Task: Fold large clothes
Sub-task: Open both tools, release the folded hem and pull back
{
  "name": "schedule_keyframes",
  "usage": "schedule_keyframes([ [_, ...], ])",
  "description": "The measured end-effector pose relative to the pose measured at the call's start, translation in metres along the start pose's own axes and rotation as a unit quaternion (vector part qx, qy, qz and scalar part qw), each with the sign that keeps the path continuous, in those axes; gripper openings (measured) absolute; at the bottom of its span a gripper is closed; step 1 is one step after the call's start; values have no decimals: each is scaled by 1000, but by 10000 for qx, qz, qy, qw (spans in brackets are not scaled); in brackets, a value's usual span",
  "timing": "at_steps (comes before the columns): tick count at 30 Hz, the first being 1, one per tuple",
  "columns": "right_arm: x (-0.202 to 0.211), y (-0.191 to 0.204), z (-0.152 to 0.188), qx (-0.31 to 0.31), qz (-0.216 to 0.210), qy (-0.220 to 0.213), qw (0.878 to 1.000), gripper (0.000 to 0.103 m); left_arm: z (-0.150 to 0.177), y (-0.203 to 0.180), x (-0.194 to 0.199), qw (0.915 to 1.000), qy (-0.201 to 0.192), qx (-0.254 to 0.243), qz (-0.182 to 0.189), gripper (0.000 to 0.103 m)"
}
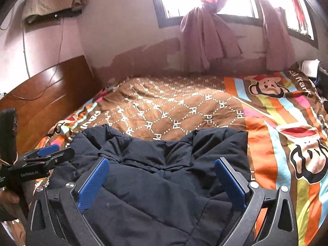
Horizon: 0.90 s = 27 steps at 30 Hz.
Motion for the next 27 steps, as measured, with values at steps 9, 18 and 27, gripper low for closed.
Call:
schedule_keyframes([
  [9,47,17,14,160,16,-396,9991,103,18,-11,50,9988,-450,-176,119,99],
  [18,150,61,29,408,138,-507,9978,103,40,-28,158,9963,-754,-244,343,101],
  [27,249,119,49,506,-49,-638,9967,103,66,-42,285,9919,-1144,-362,408,102],
])
Point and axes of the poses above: each gripper's, at about its wrist camera, not at the fingertips, and x roughly against the way its jaws point, y to its left, z to its underside, the point moved 10 cm from there along -x, roughly the way its jaws point, and after that the axes turned 5 degrees about -z, right-handed, at the moved point
